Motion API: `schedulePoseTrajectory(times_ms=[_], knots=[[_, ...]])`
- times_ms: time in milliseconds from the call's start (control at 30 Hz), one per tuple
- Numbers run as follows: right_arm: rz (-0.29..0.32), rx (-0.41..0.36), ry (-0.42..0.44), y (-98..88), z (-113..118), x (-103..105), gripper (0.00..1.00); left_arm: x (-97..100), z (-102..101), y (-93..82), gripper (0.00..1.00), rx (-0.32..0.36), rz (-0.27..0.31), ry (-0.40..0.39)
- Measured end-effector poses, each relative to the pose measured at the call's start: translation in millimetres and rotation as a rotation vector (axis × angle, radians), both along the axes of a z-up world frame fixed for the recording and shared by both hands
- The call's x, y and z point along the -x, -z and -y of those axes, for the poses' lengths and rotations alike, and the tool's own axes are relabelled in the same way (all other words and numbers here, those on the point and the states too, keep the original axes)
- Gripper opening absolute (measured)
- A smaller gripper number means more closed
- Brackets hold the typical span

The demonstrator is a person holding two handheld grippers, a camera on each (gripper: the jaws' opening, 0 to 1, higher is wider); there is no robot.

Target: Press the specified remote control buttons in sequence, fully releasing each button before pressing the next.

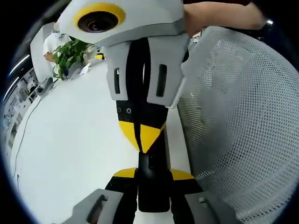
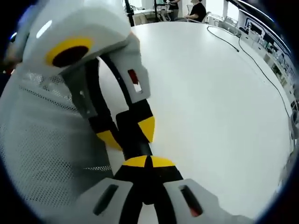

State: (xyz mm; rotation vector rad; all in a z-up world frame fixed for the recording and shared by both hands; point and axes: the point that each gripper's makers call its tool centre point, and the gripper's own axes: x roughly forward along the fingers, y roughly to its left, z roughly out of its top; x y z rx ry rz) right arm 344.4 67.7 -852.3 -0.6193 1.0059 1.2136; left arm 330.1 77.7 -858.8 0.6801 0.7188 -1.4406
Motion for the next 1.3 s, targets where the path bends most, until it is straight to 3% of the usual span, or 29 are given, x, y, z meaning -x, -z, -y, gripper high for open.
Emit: schedulePoseTrajectory(times_ms=[300, 400, 867, 1133, 1233, 1300], knots=[[0.009, 0.009, -0.002, 2.2, -6.3, -5.9, 0.00, -0.1, 0.0, 0.1, 0.26, 0.000, 0.000, 0.002], [-0.007, 0.049, -0.039, 2.8, -4.9, -3.4, 0.00, 0.5, 0.0, 0.0, 0.25, 0.002, -0.003, 0.001], [-0.066, 0.054, -0.053, 1.0, 2.4, 2.1, 0.00, 0.5, 0.1, 0.2, 0.25, 0.000, -0.005, 0.004], [-0.179, 0.108, -0.007, 3.1, 2.7, -0.3, 0.00, 0.6, 0.5, 0.3, 0.25, -0.001, -0.003, 0.011], [-0.213, 0.117, 0.040, 3.8, 3.2, -0.9, 0.00, 0.8, 0.5, 0.0, 0.25, 0.000, -0.004, 0.012], [-0.251, 0.126, 0.114, 3.5, 3.6, -0.2, 0.00, 0.8, 0.4, 0.0, 0.25, 0.000, -0.003, 0.012]])
